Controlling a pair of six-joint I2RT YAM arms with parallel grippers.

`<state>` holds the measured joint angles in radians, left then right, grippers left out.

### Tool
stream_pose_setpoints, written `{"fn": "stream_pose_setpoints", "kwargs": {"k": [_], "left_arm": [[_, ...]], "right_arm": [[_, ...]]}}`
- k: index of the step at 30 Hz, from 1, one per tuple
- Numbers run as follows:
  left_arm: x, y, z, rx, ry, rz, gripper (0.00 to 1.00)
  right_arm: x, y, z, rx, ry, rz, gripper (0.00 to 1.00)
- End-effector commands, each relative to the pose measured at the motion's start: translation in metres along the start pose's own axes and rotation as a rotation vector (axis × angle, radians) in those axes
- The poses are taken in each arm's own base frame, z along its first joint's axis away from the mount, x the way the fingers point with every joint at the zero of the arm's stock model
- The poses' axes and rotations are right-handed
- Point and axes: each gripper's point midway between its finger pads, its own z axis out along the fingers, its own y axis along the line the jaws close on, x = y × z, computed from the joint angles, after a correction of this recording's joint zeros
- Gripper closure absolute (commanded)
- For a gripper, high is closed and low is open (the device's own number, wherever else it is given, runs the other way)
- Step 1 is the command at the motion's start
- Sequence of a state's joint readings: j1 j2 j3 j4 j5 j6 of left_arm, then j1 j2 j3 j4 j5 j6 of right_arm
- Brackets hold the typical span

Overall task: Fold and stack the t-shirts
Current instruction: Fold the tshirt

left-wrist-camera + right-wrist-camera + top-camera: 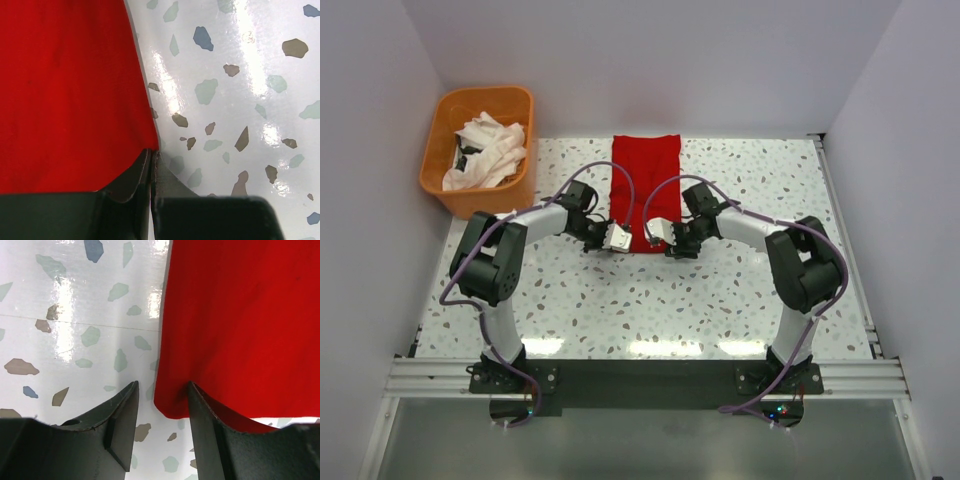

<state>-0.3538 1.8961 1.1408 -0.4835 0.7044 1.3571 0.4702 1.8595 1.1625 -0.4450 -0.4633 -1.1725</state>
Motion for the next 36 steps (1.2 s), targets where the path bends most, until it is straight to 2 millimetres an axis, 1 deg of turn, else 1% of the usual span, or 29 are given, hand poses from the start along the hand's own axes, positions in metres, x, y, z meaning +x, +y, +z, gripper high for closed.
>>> {"fn": "stream_pose_setpoints", "kwargs": {"k": [1, 3, 5, 6, 8, 9, 10, 11, 12, 13, 14, 16, 17, 18, 20, 21, 23, 25, 26, 29, 31, 32, 33, 34, 35, 36], "left_arm": [[0.022, -0.015, 0.002, 0.054, 0.055, -0.041, 1.0], [0.023, -0.015, 0.002, 0.058, 0.055, -0.044, 1.0], [0.022, -0.014, 0.001, 0.058, 0.055, -0.045, 1.0], [0.022, -0.014, 0.001, 0.058, 0.052, -0.043, 1.0], [0.021, -0.013, -0.001, 0.054, 0.046, -0.045, 1.0], [0.018, -0.011, -0.002, 0.048, 0.041, -0.044, 1.0], [0.017, -0.01, -0.003, 0.046, 0.038, -0.049, 1.0], [0.016, -0.009, -0.004, 0.041, 0.035, -0.06, 1.0], [0.014, -0.006, -0.005, 0.031, 0.029, -0.071, 1.0], [0.012, -0.002, -0.007, 0.019, 0.024, -0.086, 1.0], [0.006, 0.005, -0.01, -0.003, 0.002, -0.133, 1.0], [-0.003, 0.014, -0.018, -0.027, -0.023, -0.165, 1.0], [-0.009, 0.02, -0.026, -0.051, -0.038, -0.178, 1.0], [-0.012, 0.023, -0.03, -0.065, -0.044, -0.181, 1.0], [-0.019, 0.029, -0.037, -0.09, -0.054, -0.181, 1.0], [-0.026, 0.034, -0.045, -0.115, -0.06, -0.165, 1.0], [-0.034, 0.04, -0.055, -0.144, -0.066, -0.156, 1.0], [-0.039, 0.042, -0.06, -0.158, -0.071, -0.158, 1.0], [-0.043, 0.045, -0.065, -0.172, -0.075, -0.147, 1.0], [-0.05, 0.046, -0.073, -0.197, -0.079, -0.151, 1.0], [-0.055, 0.042, -0.077, -0.203, -0.084, -0.157, 1.0], [-0.059, 0.034, -0.079, -0.196, -0.088, -0.156, 1.0], [-0.062, 0.028, -0.079, -0.185, -0.087, -0.155, 1.0], [-0.064, 0.021, -0.079, -0.171, -0.082, -0.132, 1.0], [-0.07, 0.003, -0.078, -0.139, -0.073, -0.126, 1.0], [-0.074, -0.005, -0.078, -0.13, -0.072, -0.109, 1.0]], "right_arm": [[-0.018, -0.017, -0.008, 0.057, -0.063, -0.062, 0.52], [-0.014, -0.017, -0.003, 0.054, -0.054, -0.055, 0.52], [-0.009, -0.015, 0.001, 0.038, -0.04, -0.051, 0.55], [-0.004, -0.013, 0.006, 0.019, -0.02, -0.039, 0.62], [0.003, -0.008, 0.01, 0.0, 0.0, -0.037, 0.7], [0.006, -0.007, 0.013, -0.001, 0.008, -0.038, 0.77], [0.009, -0.007, 0.013, 0.001, 0.018, -0.039, 0.8], [0.01, -0.004, 0.014, -0.005, 0.023, -0.034, 0.9], [0.01, -0.004, 0.014, -0.005, 0.023, -0.029, 0.97], [0.009, -0.007, 0.011, 0.01, 0.027, -0.021, 1.0], [0.005, -0.013, 0.008, 0.036, 0.019, 0.019, 1.0], [-0.005, -0.022, -0.005, 0.06, -0.006, 0.039, 1.0], [-0.01, -0.029, -0.012, 0.079, -0.02, 0.067, 1.0], [-0.011, -0.036, -0.02, 0.099, -0.031, 0.088, 1.0], [-0.024, -0.047, -0.039, 0.128, -0.062, 0.101, 1.0], [-0.026, -0.052, -0.046, 0.144, -0.07, 0.108, 1.0], [-0.036, -0.061, -0.062, 0.173, -0.092, 0.107, 1.0], [-0.039, -0.064, -0.069, 0.184, -0.098, 0.106, 1.0], [-0.044, -0.065, -0.077, 0.191, -0.108, 0.102, 1.0], [-0.049, -0.06, -0.086, 0.192, -0.116, 0.1, 1.0], [-0.05, -0.055, -0.091, 0.193, -0.12, 0.095, 1.0], [-0.046, -0.044, -0.088, 0.171, -0.115, 0.102, 1.0], [-0.051, -0.04, -0.096, 0.178, -0.126, 0.095, 1.0], [-0.05, -0.033, -0.096, 0.17, -0.128, 0.098, 1.0], [-0.046, -0.019, -0.095, 0.138, -0.122, 0.11, 1.0], [-0.052, -0.012, -0.103, 0.14, -0.139, 0.1, 1.0]]}}
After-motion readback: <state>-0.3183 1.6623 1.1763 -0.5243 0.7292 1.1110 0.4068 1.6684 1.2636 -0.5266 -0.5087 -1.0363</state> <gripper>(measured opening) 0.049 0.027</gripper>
